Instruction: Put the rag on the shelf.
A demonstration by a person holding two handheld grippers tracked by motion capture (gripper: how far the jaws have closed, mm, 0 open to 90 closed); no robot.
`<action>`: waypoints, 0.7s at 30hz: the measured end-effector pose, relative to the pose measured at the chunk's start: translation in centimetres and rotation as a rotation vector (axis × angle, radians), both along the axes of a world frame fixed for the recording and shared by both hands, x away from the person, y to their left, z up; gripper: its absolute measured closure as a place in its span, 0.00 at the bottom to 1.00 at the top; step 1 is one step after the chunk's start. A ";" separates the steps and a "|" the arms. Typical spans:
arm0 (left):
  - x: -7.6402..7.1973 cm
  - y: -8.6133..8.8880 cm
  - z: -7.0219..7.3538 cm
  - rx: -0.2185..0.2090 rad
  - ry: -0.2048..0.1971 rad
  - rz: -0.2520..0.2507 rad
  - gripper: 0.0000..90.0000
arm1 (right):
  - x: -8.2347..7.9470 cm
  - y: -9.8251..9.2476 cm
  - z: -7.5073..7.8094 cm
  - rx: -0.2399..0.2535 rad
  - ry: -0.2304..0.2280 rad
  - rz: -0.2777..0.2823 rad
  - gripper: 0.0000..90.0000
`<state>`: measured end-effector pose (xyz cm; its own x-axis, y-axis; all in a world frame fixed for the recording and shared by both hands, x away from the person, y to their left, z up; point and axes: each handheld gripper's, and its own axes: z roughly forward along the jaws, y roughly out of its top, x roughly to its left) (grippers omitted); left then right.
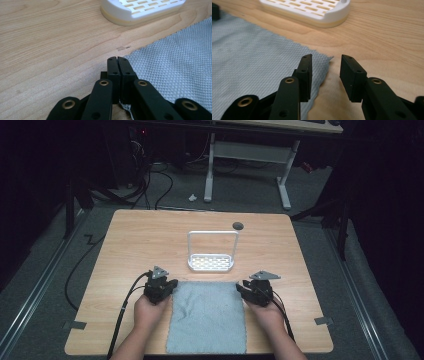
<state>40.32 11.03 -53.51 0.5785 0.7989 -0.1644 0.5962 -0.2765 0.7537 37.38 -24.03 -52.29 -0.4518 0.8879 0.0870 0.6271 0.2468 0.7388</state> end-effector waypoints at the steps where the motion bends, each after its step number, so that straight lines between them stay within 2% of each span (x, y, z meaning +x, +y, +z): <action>1: 0.0 0.0 0.0 0.002 0.000 -0.002 0.98 | 0.7 0.2 -0.1 -0.011 0.006 -0.006 0.72; 6: -0.1 -0.1 0.0 0.010 -0.007 -0.003 0.98 | 1.7 1.0 -0.4 -0.050 0.017 0.011 0.75; 11: -0.1 0.0 0.0 0.006 -0.002 -0.004 0.99 | 1.5 1.7 -0.3 -0.104 0.001 0.026 0.85; 16: -0.1 0.0 0.0 -0.001 0.002 -0.001 0.99 | 1.4 1.9 -0.3 -0.106 0.000 0.032 0.97; 21: -0.1 0.1 0.0 -0.002 0.004 -0.001 0.99 | 1.3 2.1 -0.3 -0.123 -0.014 0.033 1.00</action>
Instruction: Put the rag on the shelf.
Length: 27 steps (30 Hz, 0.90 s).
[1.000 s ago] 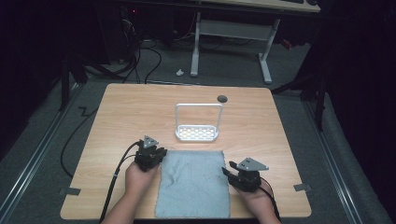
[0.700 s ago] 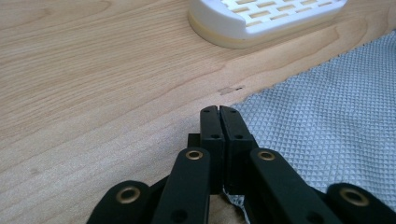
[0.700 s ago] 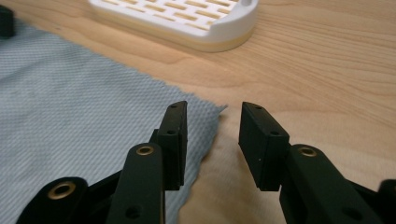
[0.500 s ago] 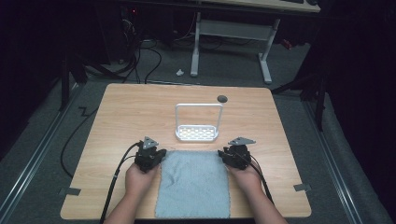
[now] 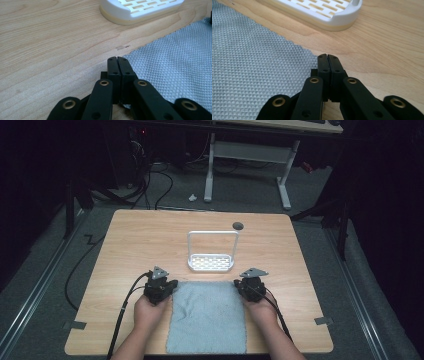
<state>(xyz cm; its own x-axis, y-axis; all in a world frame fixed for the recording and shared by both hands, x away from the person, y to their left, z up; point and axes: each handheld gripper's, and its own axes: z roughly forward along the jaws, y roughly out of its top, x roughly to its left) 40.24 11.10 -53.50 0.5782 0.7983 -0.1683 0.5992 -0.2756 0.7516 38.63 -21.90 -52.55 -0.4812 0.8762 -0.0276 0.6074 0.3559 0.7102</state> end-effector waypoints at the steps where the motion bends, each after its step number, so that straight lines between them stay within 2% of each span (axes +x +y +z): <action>1: 0.0 0.0 0.0 0.002 -0.001 0.000 0.99 | -0.1 -0.1 0.1 0.002 -0.012 -0.002 1.00; 4: -0.1 0.2 0.1 -0.023 -0.012 -0.008 0.99 | -0.7 -0.4 0.5 0.035 -0.050 0.000 1.00; 7: -0.8 0.9 0.6 -0.090 -0.053 -0.006 0.99 | -1.7 -0.6 1.1 0.097 -0.097 -0.008 1.00; 9: -1.8 1.1 1.1 -0.114 -0.096 -0.013 1.00 | -2.6 -0.8 1.5 0.146 -0.140 -0.005 1.00; 11: -3.1 1.3 1.9 -0.131 -0.159 -0.021 1.00 | -3.3 -0.9 1.7 0.180 -0.166 -0.005 1.00; 12: -3.5 1.5 2.1 -0.142 -0.174 -0.020 1.00 | -3.7 -0.9 2.0 0.197 -0.177 -0.001 1.00; 13: -4.1 1.7 2.2 -0.164 -0.198 -0.016 1.00 | -3.8 -0.9 2.2 0.194 -0.183 0.003 1.00; 14: -4.5 1.7 2.4 -0.164 -0.215 -0.010 1.00 | -4.1 -0.8 2.4 0.196 -0.194 0.005 1.00; 15: -4.7 1.6 2.6 -0.149 -0.223 -0.015 1.00 | -4.7 -0.7 2.8 0.203 -0.225 0.013 1.00; 16: -5.0 1.6 2.8 -0.140 -0.239 -0.017 1.00 | -4.7 -0.7 2.8 0.203 -0.225 0.013 1.00; 19: -5.6 1.2 3.6 -0.164 -0.281 -0.017 1.00 | -5.4 -0.4 3.5 0.194 -0.275 0.021 1.00; 21: -6.0 0.9 4.5 -0.161 -0.320 -0.024 1.00 | -5.9 -0.3 4.2 0.203 -0.312 0.020 1.00; 25: -6.4 0.5 6.5 -0.196 -0.376 -0.035 1.00 | -6.7 -0.2 5.6 0.206 -0.382 0.023 1.00; 27: -6.5 0.5 7.1 -0.216 -0.390 -0.031 1.00 | -6.8 -0.2 6.1 0.209 -0.402 0.026 1.00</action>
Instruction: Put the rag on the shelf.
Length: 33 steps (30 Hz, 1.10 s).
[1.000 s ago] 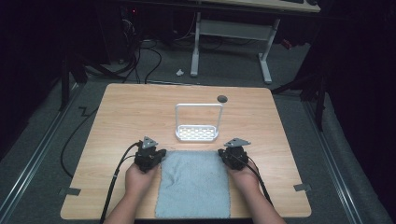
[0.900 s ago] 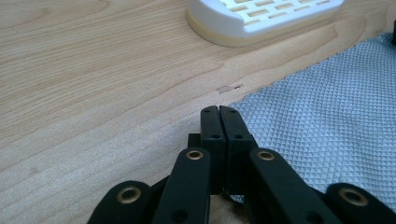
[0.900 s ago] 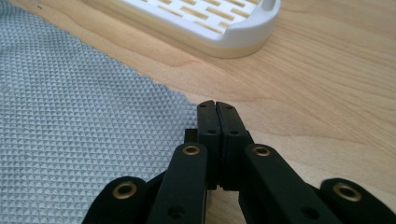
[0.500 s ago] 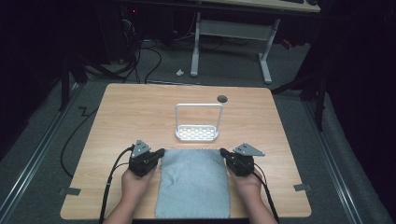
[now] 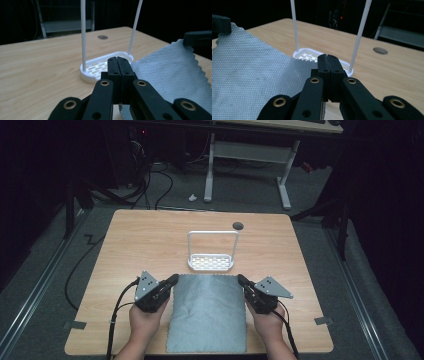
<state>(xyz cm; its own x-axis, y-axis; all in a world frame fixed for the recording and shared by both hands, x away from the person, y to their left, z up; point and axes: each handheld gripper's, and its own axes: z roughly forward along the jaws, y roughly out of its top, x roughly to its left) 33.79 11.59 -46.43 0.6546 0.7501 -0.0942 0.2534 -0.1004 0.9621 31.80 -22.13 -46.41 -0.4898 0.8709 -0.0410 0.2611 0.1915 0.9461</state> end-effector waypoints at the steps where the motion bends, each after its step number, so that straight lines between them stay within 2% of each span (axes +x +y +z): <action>1: 0.0 0.0 0.3 -0.005 -0.005 0.002 1.00 | -0.1 0.0 0.3 0.006 -0.010 -0.002 1.00; 4: 0.4 -0.2 1.0 -0.010 -0.011 0.007 1.00 | 0.0 -0.2 1.3 0.028 -0.037 -0.003 1.00; 9: 1.0 -0.3 2.5 -0.010 -0.038 0.012 1.00 | 0.3 -0.5 2.5 0.041 -0.064 -0.007 1.00; 19: 2.5 -0.6 5.5 -0.020 -0.091 0.024 1.00 | 1.4 -1.1 6.2 0.056 -0.130 -0.016 1.00; 25: 3.4 -0.5 7.0 -0.018 -0.124 0.036 1.00 | 2.0 -1.1 7.9 0.059 -0.159 -0.020 1.00; 33: 4.4 -0.6 8.8 -0.009 -0.162 0.041 1.00 | 2.9 -1.7 9.5 0.083 -0.171 -0.034 1.00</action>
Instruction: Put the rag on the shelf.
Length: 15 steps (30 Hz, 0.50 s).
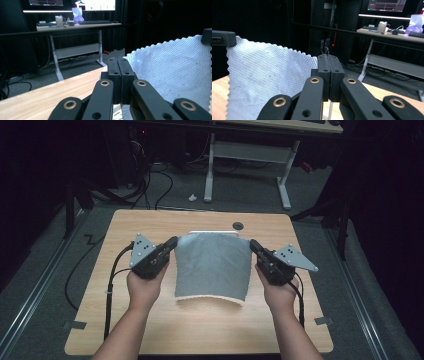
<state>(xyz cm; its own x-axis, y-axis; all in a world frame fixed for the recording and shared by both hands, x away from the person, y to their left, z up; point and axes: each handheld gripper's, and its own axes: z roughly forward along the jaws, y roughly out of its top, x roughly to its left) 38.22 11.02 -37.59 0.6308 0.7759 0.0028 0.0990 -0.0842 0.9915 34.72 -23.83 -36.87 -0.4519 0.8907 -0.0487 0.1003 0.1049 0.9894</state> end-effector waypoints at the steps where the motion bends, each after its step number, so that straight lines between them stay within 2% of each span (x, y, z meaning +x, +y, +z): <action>1: 0.1 -0.1 0.2 -0.001 -0.007 0.000 1.00 | 0.1 -0.1 0.2 0.006 0.004 -0.001 1.00; 8: 1.2 0.0 1.2 0.014 -0.029 0.011 1.00 | 0.8 -0.6 1.6 -0.004 -0.010 -0.012 1.00; 11: 2.0 0.0 1.8 0.016 -0.028 0.018 1.00 | 1.4 -0.8 2.3 0.002 -0.009 -0.020 1.00; 15: 2.8 -0.1 2.7 0.024 -0.043 0.028 1.00 | 2.2 -0.7 3.0 -0.014 -0.016 -0.029 1.00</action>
<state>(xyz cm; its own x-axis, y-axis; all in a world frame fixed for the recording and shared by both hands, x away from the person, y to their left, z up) 41.05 10.95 -34.93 0.6080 0.7924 0.0484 0.0594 -0.1061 0.9926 36.97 -24.55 -33.86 -0.4248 0.9027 -0.0679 0.0881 0.1158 0.9894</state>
